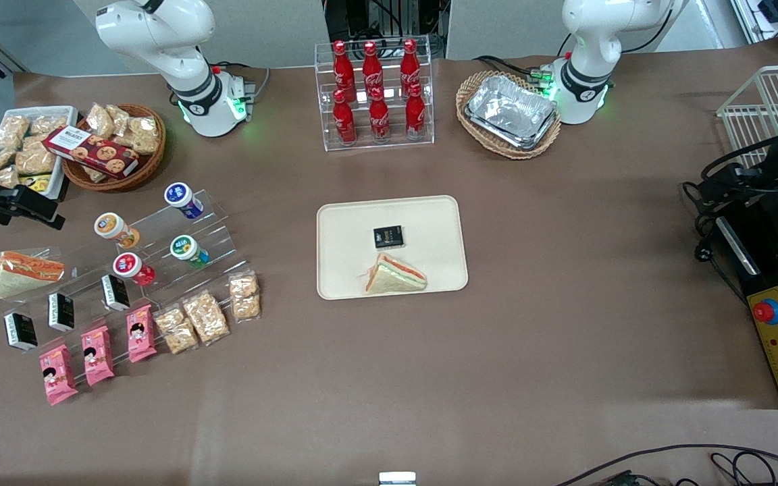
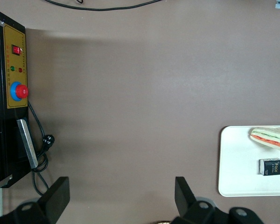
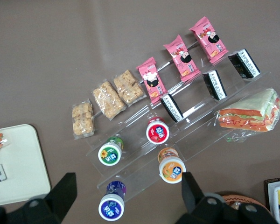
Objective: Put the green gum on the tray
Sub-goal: 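Move the right gripper toward the green-capped yogurt bottle on the rack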
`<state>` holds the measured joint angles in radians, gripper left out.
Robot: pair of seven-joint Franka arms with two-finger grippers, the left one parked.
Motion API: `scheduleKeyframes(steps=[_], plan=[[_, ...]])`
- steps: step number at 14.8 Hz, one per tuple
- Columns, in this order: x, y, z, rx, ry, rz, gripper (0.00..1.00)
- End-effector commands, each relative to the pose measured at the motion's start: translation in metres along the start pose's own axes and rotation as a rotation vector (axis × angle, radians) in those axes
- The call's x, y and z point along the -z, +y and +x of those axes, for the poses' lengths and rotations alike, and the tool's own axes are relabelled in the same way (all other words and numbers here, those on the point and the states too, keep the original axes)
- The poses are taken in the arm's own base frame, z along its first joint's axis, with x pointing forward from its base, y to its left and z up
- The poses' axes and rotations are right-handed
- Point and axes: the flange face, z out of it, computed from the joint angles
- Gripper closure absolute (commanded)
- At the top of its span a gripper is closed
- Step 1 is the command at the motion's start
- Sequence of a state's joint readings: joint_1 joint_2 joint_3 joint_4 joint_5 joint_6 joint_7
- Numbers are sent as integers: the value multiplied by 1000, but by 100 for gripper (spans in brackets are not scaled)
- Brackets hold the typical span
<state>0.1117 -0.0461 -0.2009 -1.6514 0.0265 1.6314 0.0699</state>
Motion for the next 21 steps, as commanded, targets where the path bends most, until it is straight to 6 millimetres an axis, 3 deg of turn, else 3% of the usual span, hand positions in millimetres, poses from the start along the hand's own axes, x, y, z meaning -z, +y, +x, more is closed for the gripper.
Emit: scheduleKeyframes(steps=[1,8,10,12,19,21], plan=[[1,-4,-3,12,-9,-2,0],[-4,-8,-4,20,-30,9,0],[-7,-29,-9,67,-49,-3,0],[-12,-30,-15,71,-67,-2,0],[-41,-42,-96,125,-52,34,0],[-48,-47,-105,140,-47,30,0]])
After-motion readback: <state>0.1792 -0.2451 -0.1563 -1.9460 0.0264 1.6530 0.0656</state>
